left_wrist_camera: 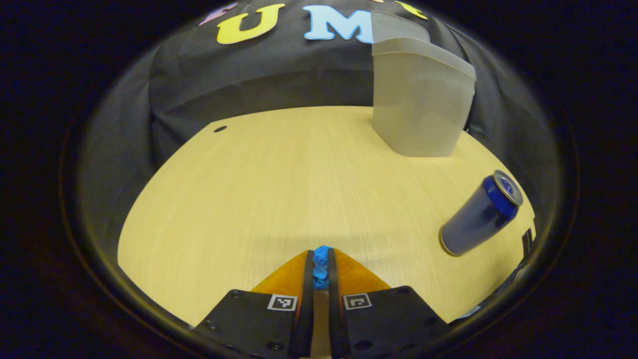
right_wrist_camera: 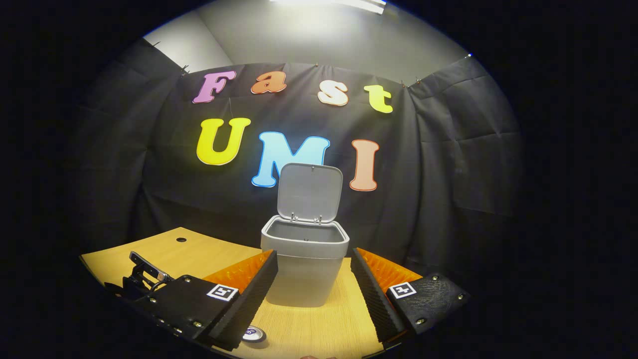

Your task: Press the lid of the desktop garbage bin to open it, pick up the crumpled paper on the desktop and throw it into the bin, then pick up the pop can on the desktop and drop it into the bin, and finally close the garbage bin lid.

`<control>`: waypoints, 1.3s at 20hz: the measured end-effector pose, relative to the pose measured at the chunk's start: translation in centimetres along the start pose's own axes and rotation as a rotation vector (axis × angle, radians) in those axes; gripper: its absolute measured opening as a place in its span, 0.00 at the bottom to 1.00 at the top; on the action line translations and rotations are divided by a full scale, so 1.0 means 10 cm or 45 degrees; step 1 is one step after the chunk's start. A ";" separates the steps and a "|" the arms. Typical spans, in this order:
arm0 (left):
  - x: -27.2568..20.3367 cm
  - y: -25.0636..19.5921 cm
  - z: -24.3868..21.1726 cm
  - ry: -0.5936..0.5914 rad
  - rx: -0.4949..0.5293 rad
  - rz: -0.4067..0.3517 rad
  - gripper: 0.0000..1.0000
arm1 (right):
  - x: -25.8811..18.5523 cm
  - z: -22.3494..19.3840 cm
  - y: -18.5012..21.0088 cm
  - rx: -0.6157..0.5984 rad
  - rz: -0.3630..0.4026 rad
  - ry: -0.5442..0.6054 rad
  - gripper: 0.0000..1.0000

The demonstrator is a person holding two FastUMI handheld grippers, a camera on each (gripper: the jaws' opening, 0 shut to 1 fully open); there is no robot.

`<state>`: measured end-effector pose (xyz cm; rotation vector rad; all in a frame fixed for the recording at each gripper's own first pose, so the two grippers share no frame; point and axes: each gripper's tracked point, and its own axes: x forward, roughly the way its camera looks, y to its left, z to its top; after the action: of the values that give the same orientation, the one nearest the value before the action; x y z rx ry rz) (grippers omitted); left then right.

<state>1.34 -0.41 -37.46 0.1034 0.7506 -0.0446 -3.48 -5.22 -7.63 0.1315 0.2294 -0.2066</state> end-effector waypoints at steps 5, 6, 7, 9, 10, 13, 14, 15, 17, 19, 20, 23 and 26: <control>-0.14 -0.08 0.24 -0.078 -0.015 -0.038 0.21 | 0.03 0.02 -0.07 0.010 -0.010 -0.025 0.94; -0.19 -0.10 0.34 -0.105 -0.018 -0.044 0.21 | 0.04 0.02 -0.08 0.016 -0.013 -0.027 0.94; -0.25 -0.11 0.45 -0.134 -0.024 -0.050 0.21 | 0.05 0.02 -0.10 0.024 -0.016 -0.029 0.94; -0.36 -0.12 0.67 -0.200 -0.041 -0.064 0.22 | 0.06 0.01 -0.13 0.040 -0.022 -0.033 0.94; -0.42 -0.13 0.78 -0.228 -0.048 -0.070 0.22 | 0.07 0.02 -0.15 0.045 -0.025 -0.037 0.94; -0.57 -0.16 1.08 -0.311 -0.046 -0.076 0.19 | 0.10 0.01 -0.19 0.055 -0.032 -0.043 0.94; -0.61 -0.18 1.18 -0.336 -0.041 -0.078 0.19 | 0.11 0.01 -0.21 0.060 -0.032 -0.046 0.94; -0.63 -0.24 1.24 -0.359 -0.035 -0.081 0.19 | 0.12 0.01 -0.22 0.066 -0.033 -0.049 0.94; -0.70 -0.30 1.42 -0.403 -0.025 -0.087 0.19 | 0.13 0.02 -0.26 0.075 -0.035 -0.057 0.94; -0.74 -0.38 1.57 -0.439 -0.023 -0.104 0.19 | 0.15 0.02 -0.28 0.079 -0.036 -0.062 0.94; -0.78 -0.42 1.67 -0.460 -0.023 -0.115 0.19 | 0.15 0.02 -0.30 0.077 -0.037 -0.061 0.94; -0.87 -0.57 2.00 -0.530 -0.028 -0.156 0.20 | 0.17 0.00 -0.35 0.078 -0.043 -0.059 0.94; -0.95 -0.75 2.35 -0.597 -0.045 -0.215 0.19 | 0.20 -0.04 -0.40 0.087 -0.051 -0.047 0.94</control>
<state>9.76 -10.41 -14.46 -0.0061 0.2897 -0.2088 -2.56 -9.46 -8.87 0.1907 0.1886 -0.2563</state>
